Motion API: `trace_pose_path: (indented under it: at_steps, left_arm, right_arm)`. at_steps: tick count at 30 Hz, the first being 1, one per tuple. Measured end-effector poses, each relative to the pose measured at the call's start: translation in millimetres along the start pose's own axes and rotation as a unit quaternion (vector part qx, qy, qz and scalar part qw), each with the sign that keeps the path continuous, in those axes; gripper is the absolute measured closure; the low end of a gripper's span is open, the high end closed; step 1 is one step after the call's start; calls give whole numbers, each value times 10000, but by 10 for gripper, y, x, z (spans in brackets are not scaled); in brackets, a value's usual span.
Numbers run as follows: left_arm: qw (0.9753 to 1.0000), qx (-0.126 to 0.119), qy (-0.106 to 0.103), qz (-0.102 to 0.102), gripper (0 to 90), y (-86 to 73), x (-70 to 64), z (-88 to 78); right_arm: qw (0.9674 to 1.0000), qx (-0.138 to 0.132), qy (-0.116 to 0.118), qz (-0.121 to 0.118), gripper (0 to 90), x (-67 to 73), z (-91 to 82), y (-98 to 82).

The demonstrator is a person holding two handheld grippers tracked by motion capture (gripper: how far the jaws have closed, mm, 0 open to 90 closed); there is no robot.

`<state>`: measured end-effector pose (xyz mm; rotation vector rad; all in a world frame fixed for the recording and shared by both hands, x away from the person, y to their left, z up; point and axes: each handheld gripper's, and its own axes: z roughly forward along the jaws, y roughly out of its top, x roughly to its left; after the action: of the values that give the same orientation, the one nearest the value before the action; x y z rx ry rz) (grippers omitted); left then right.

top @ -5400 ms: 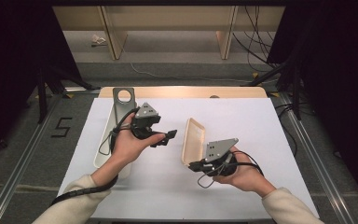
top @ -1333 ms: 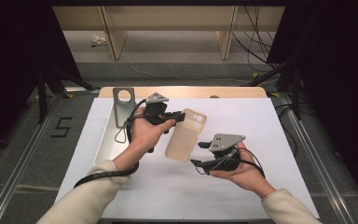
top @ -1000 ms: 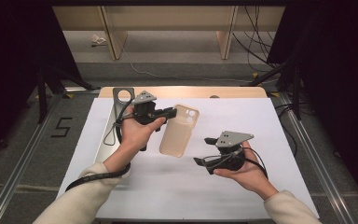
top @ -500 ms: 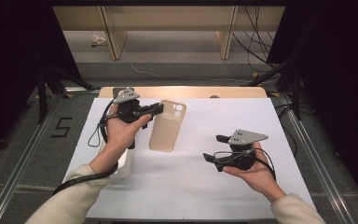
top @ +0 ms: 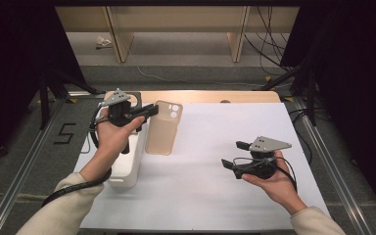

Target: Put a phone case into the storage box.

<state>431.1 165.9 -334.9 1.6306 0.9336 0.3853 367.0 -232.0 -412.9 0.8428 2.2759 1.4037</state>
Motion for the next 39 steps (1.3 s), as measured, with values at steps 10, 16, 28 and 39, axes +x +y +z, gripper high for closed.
trace_pose_path:
  at_steps: [10,16,28,39]
  left_arm:
    - [9998,-139,123,-53,825,60,133,-132]
    - [9997,-154,181,-46,826,79,196,-187]
    - [9993,-208,303,-76,825,110,336,-268]
    - [9989,-235,410,-77,825,159,451,-338]
  right_arm:
    - [9997,-68,-148,166,175,-66,-95,-62]
    - [9995,-63,-206,223,174,-86,-125,-86]
    - [9992,-92,-228,308,173,-99,-141,-95]
    - [9991,-95,-240,337,173,-101,-144,-97]
